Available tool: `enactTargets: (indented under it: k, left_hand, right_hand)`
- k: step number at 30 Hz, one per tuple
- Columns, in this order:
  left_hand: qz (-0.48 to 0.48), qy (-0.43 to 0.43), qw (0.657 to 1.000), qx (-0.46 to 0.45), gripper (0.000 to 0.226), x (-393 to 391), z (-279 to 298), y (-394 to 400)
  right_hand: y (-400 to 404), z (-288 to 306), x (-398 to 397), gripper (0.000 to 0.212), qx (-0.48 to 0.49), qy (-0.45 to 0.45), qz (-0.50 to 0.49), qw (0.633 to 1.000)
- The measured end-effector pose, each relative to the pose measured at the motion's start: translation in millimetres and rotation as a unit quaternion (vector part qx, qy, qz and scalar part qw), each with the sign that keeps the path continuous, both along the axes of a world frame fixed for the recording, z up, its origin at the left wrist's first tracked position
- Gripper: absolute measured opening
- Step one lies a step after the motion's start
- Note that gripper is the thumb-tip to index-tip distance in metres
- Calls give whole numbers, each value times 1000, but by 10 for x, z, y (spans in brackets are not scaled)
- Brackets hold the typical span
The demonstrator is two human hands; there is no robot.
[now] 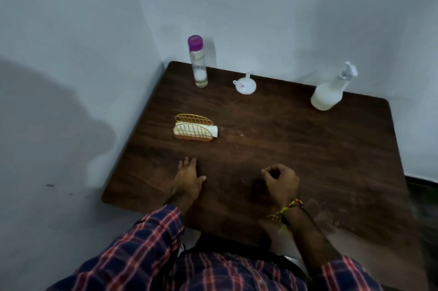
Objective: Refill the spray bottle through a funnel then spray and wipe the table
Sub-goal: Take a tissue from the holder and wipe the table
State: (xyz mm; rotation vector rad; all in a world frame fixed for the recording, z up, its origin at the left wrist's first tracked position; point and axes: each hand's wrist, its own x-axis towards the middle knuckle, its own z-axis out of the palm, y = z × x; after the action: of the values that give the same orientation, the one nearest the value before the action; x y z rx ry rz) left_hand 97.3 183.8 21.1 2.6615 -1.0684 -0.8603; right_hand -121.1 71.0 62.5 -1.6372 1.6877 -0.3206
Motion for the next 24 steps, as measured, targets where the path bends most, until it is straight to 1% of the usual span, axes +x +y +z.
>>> enactTargets:
  k: [3, 5, 7, 10, 12, 15, 19, 24]
  left_hand:
    - [-19, -5, 998, 54, 105, 189, -22, -29]
    - [-26, 12, 996, 80, 124, 260, -22, -77]
    - [-17, 43, 994, 103, 140, 299, -47, -148]
    - [-38, 59, 986, 150, 157, 315, -142, -200]
    - [-50, 66, 982, 168, 161, 326, -229, -194]
    - [-71, 73, 978, 181, 162, 371, -310, -201]
    - [-76, 72, 979, 175, 162, 368, -361, -223]
    - [-77, 79, 980, 165, 160, 369, -378, -230]
  right_hand:
    - [-19, 16, 285, 8, -20, 1, 34, 999]
    - [-58, 35, 507, 11, -28, 0, 54, 998]
    - [-153, 74, 755, 13, -40, -6, 72, 997]
    - [-346, 82, 1107, 14, -41, -7, 92, 995]
    - [-461, 59, 1315, 15, -25, -8, 93, 995]
    - [-580, -12, 1547, 16, -12, -17, 93, 995]
    - [-675, -142, 1771, 18, -3, 6, 99, 995]
    - [-716, -266, 1960, 25, 24, 27, 83, 996]
